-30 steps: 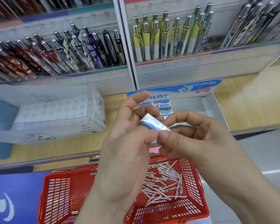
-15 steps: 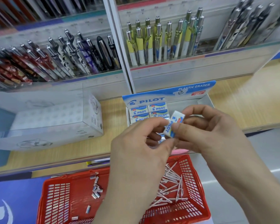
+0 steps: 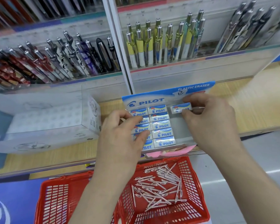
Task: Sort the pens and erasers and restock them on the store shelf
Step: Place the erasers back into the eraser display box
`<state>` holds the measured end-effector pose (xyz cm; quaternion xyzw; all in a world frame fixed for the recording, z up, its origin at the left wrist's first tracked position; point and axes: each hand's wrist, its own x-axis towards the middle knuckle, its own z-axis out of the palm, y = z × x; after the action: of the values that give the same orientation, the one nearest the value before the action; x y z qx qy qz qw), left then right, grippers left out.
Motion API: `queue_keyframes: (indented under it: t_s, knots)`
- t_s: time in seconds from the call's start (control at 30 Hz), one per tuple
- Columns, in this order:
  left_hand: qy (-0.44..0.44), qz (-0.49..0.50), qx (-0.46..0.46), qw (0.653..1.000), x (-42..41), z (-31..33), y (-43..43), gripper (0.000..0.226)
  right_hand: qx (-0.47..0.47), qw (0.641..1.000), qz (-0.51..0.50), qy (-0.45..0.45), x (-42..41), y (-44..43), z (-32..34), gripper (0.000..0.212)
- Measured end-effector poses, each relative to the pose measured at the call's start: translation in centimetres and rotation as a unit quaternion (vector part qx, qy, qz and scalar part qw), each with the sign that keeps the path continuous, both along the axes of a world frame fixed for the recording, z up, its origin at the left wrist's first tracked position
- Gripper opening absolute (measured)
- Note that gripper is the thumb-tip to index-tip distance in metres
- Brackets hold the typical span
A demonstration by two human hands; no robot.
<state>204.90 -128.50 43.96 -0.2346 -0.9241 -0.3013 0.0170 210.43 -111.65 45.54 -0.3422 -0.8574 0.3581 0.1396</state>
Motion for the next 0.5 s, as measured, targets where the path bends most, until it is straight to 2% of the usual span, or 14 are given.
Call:
queue_keyframes:
  t_s: [0.17, 0.33, 0.5]
  knots:
    - [-0.073, 0.052, 0.034, 0.995, 0.16, 0.49, 0.03, 0.063, -0.029, 0.999, -0.026, 0.015, -0.37, 0.05, -0.30, 0.017]
    - [-0.073, 0.052, 0.033, 0.995, 0.07, 0.42, 0.01, 0.064, 0.010, 0.999, -0.049, -0.006, -0.82, -0.06, -0.33, 0.012]
    - [-0.061, 0.049, 0.039, 0.996, 0.01, 0.05, -0.12, 0.060, 0.069, 0.996, -0.030, -0.049, -0.85, -0.41, -0.25, 0.013]
